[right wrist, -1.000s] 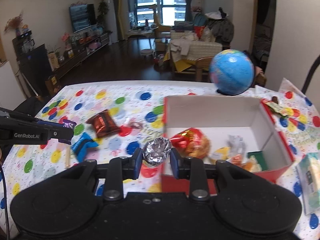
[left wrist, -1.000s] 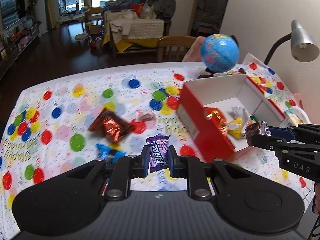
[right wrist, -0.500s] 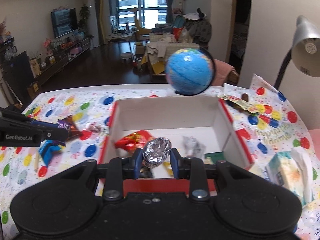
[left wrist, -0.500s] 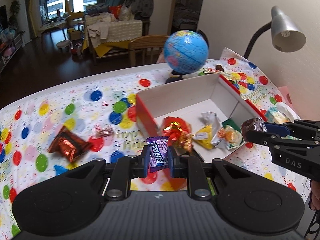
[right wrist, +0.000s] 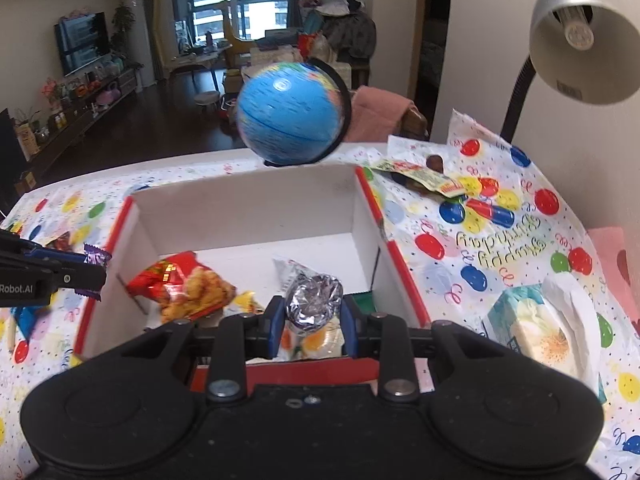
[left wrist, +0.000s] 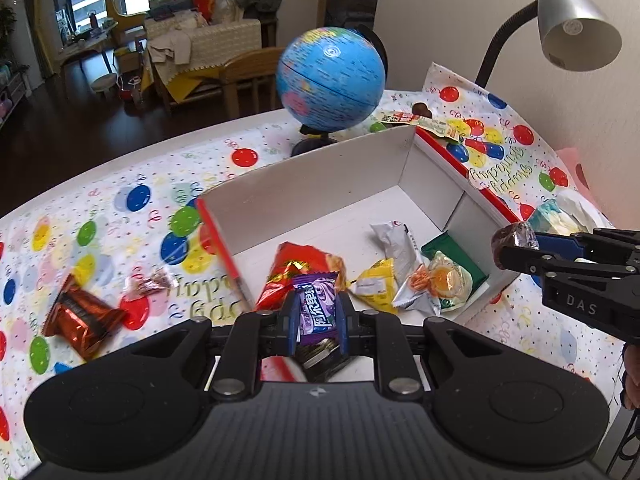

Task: Organize snacks
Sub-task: 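Carry the purple bar and foil chocolate into the shoebox and open both tools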

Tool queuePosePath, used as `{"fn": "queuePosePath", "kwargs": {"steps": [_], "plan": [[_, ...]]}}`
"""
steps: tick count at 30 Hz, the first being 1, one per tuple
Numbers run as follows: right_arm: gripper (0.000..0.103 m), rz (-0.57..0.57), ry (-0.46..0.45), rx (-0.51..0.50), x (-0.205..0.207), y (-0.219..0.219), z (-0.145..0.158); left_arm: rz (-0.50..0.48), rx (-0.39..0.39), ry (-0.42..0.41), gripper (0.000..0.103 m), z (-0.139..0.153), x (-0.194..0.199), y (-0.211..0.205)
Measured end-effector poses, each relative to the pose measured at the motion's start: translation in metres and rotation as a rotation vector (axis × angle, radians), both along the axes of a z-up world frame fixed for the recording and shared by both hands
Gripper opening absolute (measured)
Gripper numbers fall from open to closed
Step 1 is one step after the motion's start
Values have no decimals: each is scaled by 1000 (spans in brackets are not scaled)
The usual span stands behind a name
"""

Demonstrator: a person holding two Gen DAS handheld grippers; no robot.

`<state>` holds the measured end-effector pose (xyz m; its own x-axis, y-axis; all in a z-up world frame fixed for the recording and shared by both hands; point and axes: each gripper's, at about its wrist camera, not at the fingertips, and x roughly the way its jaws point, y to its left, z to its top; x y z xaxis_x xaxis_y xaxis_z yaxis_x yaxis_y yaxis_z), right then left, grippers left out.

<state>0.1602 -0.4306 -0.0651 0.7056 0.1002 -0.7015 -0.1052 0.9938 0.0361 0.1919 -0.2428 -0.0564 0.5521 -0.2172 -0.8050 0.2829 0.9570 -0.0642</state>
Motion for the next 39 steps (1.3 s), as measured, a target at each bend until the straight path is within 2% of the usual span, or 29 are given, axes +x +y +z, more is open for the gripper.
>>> {"fn": "queuePosePath", "kwargs": {"steps": [14, 26, 35, 39], "plan": [[28, -7, 99, 30, 40, -15, -30, -64, 39, 84, 18, -36, 33, -38], [29, -5, 158, 44, 55, -10, -47, -87, 98, 156, 18, -64, 47, -49], [33, -18, 165, 53, 53, -10, -47, -93, 99, 155, 19, -64, 45, -48], [36, -22, 157, 63, 49, -12, -45, -88, 85, 149, 28, -61, 41, -45]]}}
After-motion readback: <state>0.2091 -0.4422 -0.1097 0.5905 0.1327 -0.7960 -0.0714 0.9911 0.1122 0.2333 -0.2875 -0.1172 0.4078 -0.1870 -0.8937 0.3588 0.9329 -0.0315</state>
